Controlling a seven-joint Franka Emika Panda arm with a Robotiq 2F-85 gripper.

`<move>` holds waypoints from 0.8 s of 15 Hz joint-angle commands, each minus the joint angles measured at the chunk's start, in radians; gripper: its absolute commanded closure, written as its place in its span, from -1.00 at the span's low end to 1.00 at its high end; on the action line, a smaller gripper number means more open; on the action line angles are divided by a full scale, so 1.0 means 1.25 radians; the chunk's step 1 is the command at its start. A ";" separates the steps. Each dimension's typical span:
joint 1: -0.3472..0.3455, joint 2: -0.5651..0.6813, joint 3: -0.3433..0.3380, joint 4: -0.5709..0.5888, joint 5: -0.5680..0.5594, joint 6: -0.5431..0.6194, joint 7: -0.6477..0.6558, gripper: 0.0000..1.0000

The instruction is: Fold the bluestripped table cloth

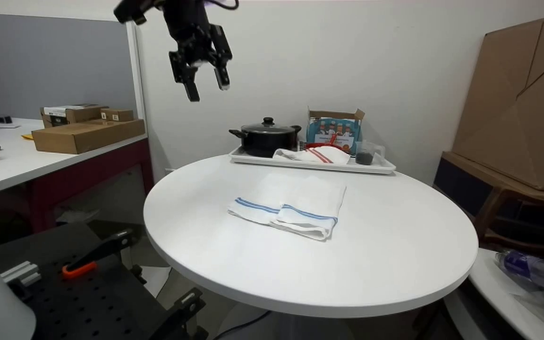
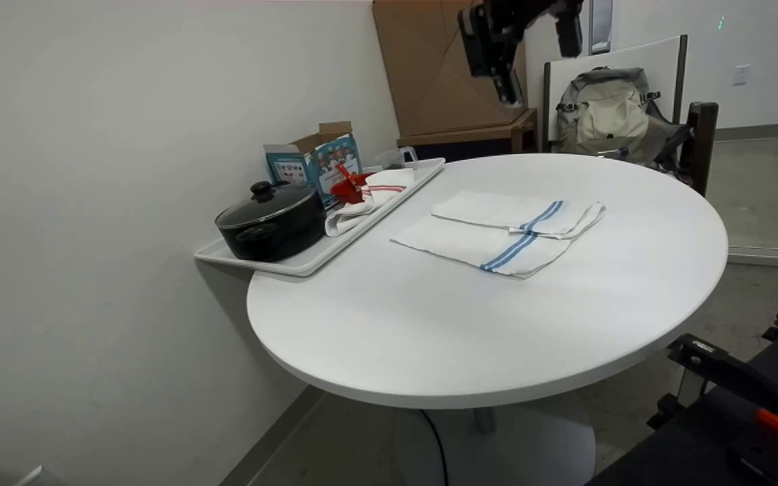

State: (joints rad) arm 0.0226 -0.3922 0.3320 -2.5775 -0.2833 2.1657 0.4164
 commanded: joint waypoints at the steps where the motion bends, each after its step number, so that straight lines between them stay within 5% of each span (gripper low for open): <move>1: -0.014 0.152 -0.022 0.043 -0.102 0.067 -0.020 -1.00; 7: -0.001 0.321 -0.090 0.107 -0.246 0.113 -0.007 -1.00; 12: 0.037 0.441 -0.138 0.152 -0.272 0.162 -0.009 -1.00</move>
State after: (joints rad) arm 0.0274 0.0625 0.1983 -2.4396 -0.5982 2.3369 0.4108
